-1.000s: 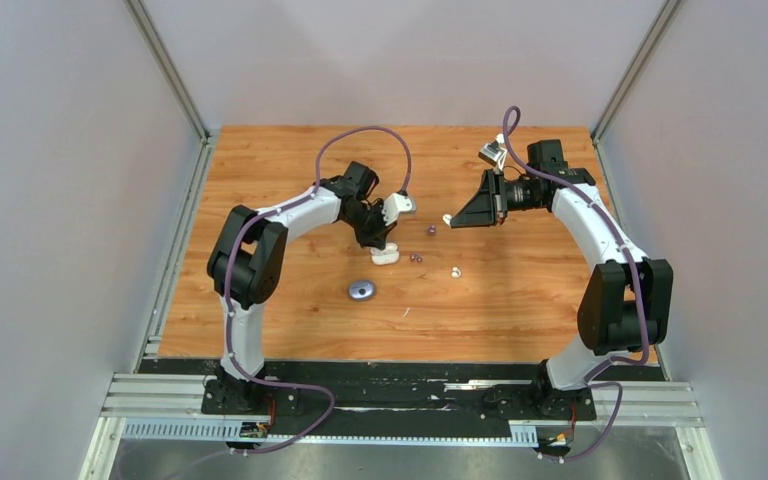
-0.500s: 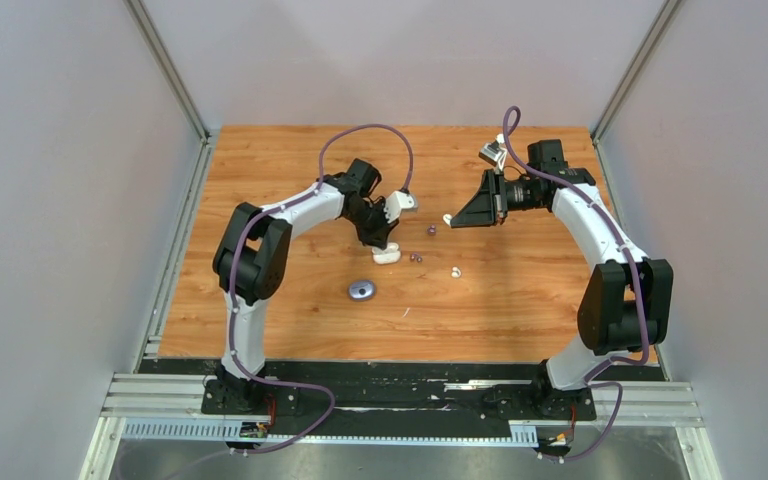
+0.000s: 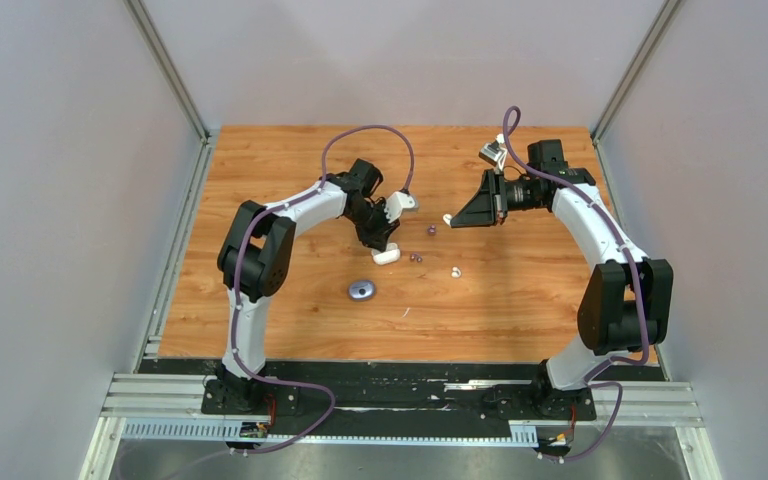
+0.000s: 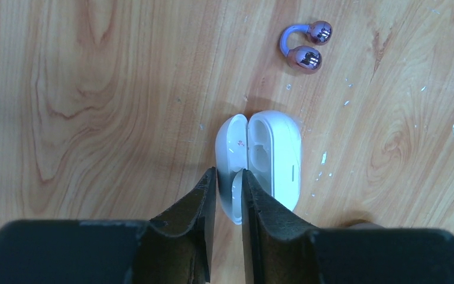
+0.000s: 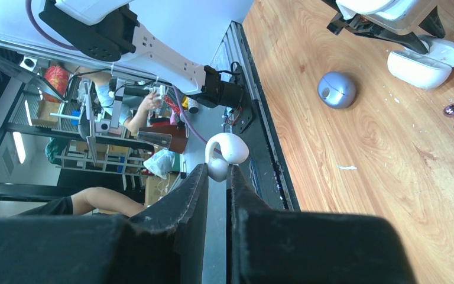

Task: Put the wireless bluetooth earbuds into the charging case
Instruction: Place the charging case at the center of the board, then adjust the earbud.

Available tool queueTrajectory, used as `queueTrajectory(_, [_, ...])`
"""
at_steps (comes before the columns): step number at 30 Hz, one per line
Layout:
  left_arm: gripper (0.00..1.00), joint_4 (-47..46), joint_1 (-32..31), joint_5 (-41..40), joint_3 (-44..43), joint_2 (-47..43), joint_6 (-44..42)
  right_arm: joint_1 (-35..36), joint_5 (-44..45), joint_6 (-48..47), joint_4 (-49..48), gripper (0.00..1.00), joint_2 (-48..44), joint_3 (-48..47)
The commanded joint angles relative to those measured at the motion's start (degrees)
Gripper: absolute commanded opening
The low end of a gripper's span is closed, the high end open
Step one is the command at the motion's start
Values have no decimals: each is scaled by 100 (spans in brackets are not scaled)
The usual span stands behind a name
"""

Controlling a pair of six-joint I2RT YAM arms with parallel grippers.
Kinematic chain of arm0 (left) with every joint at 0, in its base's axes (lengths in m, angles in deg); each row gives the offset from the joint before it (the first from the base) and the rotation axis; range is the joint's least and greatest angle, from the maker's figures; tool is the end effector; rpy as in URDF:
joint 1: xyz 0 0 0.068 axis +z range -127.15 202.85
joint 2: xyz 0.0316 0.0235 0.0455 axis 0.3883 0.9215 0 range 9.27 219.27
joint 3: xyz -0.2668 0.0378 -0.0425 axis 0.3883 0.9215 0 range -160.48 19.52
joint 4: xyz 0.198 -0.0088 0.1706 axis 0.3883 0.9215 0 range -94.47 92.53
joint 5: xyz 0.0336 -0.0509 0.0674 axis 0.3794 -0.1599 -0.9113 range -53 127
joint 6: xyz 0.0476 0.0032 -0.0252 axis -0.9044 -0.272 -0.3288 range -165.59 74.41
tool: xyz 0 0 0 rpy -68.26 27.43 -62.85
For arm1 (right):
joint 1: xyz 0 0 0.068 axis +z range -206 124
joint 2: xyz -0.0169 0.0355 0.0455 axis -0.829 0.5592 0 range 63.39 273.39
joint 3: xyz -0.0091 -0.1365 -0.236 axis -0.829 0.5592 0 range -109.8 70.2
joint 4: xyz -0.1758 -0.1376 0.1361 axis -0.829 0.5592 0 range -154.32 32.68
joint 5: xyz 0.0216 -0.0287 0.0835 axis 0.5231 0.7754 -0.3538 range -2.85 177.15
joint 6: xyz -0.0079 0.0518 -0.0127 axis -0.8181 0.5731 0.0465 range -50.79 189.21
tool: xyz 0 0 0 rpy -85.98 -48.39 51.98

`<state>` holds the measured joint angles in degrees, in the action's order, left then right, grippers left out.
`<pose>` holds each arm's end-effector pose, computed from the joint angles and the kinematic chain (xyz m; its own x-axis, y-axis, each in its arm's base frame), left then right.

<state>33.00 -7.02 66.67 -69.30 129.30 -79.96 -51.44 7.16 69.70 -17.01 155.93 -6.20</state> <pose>0.3650 -0.2299 0.1686 -0.3345 0.7577 -0.5603 0.9420 0.2861 -0.1754 0.3157 0.0602 0.2950 -0.8955 -0.0700 -0.4395 -0.4450 0.1389 0.8847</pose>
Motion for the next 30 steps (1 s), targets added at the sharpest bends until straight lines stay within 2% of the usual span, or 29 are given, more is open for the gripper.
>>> queueTrajectory(1, [29, 47, 29, -37, -207, 16, 114, -35, -94, -84, -139, 0, -139, 11])
queueTrajectory(6, [37, -93, 94, -100, -134, -115, 170, -38, -100, -82, -143, 0, -126, 11])
queueTrajectory(15, [45, -87, 238, -97, -442, -318, 340, -72, -150, -84, -147, 0, -55, -14])
queueTrajectory(21, [49, 21, 432, 271, -841, -1193, 246, -94, -1070, -315, -153, 0, 200, -312])
queueTrajectory(24, [52, -662, 477, 973, -479, -2165, 48, -72, -1566, -340, -158, 0, 530, -748])
queueTrajectory(26, [57, -1384, 474, 1438, -50, -2804, -29, -49, -1837, -247, -164, 0, 787, -1052])
queueTrajectory(27, [59, -1952, 453, 1564, 96, -3155, 0, -40, -1967, -169, -177, 0, 898, -1180])
queueTrajectory(30, [60, -2634, 244, 1654, 516, -3579, -199, 87, -2281, 222, -346, 0, 1123, -1409])
